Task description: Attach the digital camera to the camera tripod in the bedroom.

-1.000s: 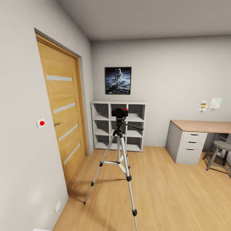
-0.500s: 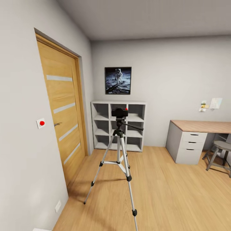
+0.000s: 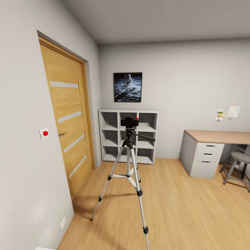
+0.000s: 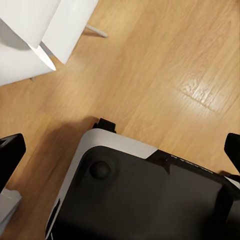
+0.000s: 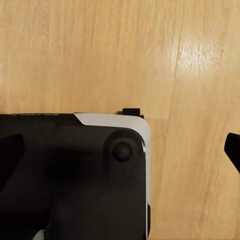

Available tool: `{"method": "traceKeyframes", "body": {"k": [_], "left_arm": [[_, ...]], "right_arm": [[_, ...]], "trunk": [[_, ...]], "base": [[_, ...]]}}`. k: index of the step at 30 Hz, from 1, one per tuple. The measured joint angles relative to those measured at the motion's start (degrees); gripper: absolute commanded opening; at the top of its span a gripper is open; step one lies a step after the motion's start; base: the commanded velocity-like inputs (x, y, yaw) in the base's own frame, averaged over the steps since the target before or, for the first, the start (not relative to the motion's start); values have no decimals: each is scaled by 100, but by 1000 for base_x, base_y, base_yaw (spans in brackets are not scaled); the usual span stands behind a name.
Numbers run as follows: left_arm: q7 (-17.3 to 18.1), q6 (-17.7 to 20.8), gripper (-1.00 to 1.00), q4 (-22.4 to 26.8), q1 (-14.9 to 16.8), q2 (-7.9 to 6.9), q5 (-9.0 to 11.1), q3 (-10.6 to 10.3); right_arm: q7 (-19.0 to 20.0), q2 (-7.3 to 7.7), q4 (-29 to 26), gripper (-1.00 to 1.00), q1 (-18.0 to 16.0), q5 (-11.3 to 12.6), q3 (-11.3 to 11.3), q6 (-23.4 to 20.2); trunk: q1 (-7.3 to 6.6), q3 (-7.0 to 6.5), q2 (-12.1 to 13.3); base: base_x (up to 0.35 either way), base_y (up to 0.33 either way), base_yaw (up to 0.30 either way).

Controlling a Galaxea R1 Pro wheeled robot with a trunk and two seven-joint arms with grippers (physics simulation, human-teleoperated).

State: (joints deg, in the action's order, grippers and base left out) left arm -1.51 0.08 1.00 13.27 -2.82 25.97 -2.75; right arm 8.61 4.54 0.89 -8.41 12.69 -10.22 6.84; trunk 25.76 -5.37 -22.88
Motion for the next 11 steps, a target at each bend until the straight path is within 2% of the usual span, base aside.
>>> {"method": "traceKeyframes", "body": {"k": [11], "left_arm": [[0,0,100,9,0,0,-2,0]], "right_arm": [[0,-61,-2,100,0,2,3,7]], "trunk": [[0,0,0]], "base": [[0,0,0]]}}
